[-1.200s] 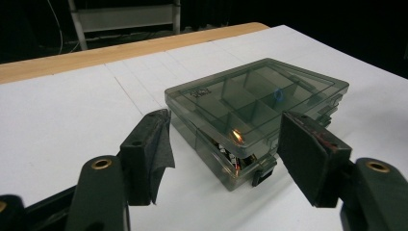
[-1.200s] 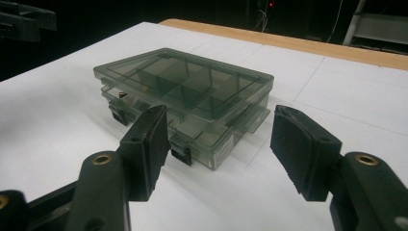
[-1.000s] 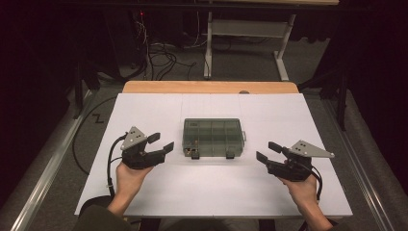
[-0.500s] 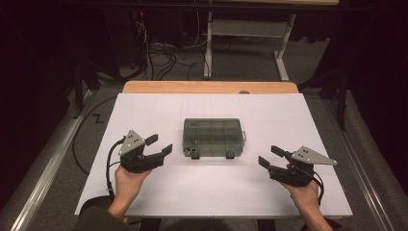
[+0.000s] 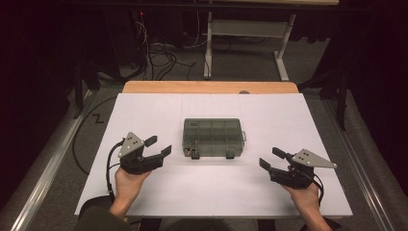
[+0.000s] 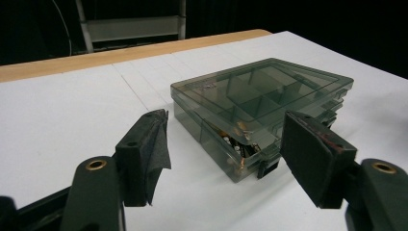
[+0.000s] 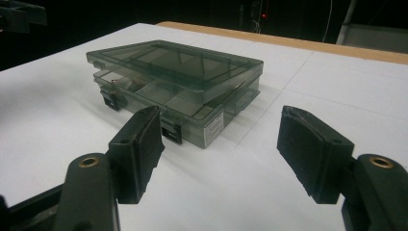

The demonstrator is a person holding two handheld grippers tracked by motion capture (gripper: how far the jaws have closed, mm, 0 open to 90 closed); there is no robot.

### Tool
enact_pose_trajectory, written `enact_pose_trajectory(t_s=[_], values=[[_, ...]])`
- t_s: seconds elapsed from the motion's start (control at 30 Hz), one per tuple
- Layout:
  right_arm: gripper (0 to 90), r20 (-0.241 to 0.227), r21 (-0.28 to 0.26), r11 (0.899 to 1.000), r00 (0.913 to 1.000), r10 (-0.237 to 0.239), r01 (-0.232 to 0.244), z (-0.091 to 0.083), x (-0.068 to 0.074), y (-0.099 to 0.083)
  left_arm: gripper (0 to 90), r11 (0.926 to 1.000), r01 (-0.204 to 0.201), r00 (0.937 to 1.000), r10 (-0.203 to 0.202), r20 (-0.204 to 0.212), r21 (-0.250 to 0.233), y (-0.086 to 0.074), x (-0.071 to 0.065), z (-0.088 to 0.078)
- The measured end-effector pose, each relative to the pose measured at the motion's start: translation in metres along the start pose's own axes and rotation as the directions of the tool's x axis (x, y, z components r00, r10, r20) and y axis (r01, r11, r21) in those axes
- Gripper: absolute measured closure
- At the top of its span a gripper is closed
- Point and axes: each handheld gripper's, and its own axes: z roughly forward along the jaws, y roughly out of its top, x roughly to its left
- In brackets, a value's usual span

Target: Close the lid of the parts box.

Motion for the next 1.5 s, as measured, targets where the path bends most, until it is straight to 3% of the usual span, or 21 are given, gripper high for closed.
enact_pose_trajectory(t_s=[0.47, 0.87, 1.1, 1.5], values=[[32.8, 0.012, -0.011, 1.0, 0.9999, 0.004, -0.004, -0.001, -0.004, -0.007, 34.2, 0.9995, 0.03, 0.9994, -0.03, -0.018, -0.005, -0.003, 0.008, 0.001], [32.4, 0.015, -0.011, 1.0, 0.9998, 0.015, -0.014, 0.0, -0.008, -0.013, 34.1, 0.9997, 0.024, 0.9988, -0.023, -0.042, 0.008, -0.007, 0.013, 0.004], [32.3, 0.014, 0.013, 1.0, 0.9999, 0.004, -0.004, 0.003, -0.008, -0.017, 34.1, 0.9991, 0.039, 0.9986, -0.038, -0.037, 0.016, -0.009, 0.013, 0.004], [29.6, -0.007, 0.005, 1.0, 1.0, 0.001, -0.001, 0.003, -0.006, -0.018, 33.3, 0.9972, 0.066, 0.9974, -0.065, -0.031, 0.036, -0.008, 0.015, 0.004]])
